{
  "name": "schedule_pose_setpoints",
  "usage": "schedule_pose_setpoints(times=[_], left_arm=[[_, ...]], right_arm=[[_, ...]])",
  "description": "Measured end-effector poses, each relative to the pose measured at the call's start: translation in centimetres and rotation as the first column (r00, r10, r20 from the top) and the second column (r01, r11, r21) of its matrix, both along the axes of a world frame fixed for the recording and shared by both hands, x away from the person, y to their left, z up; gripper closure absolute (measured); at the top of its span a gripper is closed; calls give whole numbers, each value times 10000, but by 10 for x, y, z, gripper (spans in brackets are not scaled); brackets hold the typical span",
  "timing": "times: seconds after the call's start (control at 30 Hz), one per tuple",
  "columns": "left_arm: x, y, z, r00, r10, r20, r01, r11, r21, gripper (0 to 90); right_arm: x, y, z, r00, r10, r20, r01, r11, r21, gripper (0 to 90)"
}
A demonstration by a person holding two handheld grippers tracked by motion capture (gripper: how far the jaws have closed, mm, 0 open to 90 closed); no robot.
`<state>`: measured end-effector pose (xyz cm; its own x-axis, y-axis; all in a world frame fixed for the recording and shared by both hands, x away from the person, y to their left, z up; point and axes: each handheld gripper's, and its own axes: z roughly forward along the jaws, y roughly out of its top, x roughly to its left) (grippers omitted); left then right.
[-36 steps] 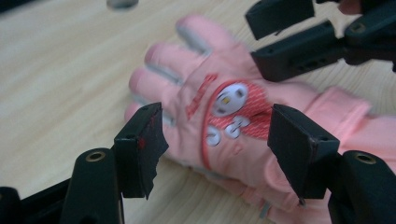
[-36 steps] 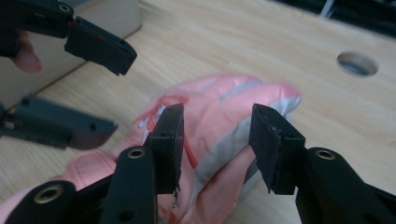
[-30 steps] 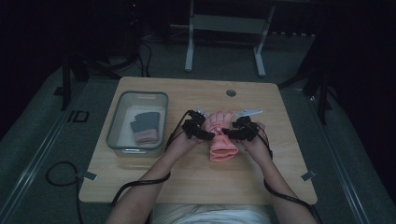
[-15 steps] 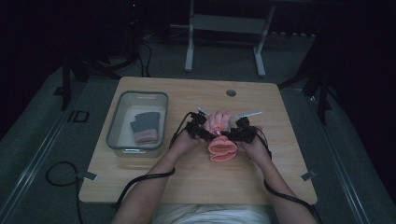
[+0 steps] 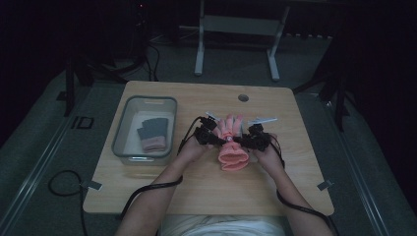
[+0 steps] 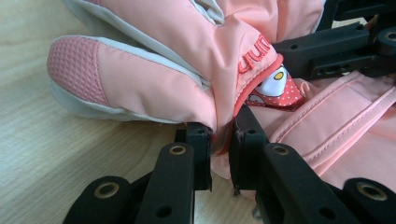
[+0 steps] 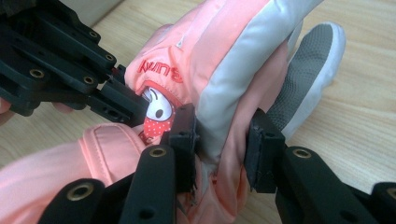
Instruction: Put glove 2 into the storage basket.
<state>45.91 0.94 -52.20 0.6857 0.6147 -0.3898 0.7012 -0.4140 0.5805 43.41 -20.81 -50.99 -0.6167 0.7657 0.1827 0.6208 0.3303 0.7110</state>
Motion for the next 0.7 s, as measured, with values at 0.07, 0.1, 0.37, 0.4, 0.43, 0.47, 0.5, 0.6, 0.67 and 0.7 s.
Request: schedule_pose_setpoints(times=[0.07,0.1,0.37,0.4,0.43,0.47,0.5,0.6,0.67,0.7], left_arm=[[-1,2,7,9999,-42,93,42,10000,-24,801],[-2,3,11,9998,-75,185,75,10000,-2,801],[-9,18,46,9968,-186,774,158,9992,359,801],[-10,20,50,9966,-190,798,159,9991,395,800],[-10,23,54,9961,-191,857,150,9987,480,800],[-11,25,58,9956,-194,921,143,9983,562,801],[-11,28,61,9953,-183,948,127,9982,587,800],[-13,39,75,9941,-165,1075,82,9970,770,800],[-13,46,82,9936,-150,1121,51,9961,880,800],[-14,50,86,9929,-136,1180,23,9954,959,800]], right_arm=[[-2,1,5,9998,37,172,-38,10000,49,680],[-3,1,8,9996,68,263,-70,10000,70,680],[-8,11,34,9965,284,791,-323,9983,487,679],[-9,13,37,9960,329,825,-372,9980,509,679],[-9,15,40,9955,353,883,-403,9977,553,680],[-9,18,43,9948,397,938,-452,9973,583,680],[-9,21,46,9940,444,1003,-507,9968,614,680],[-9,30,55,9916,553,1173,-638,9955,698,680],[-9,37,60,9893,664,1299,-765,9943,742,680],[-9,41,62,9882,708,1354,-817,9937,766,680]])
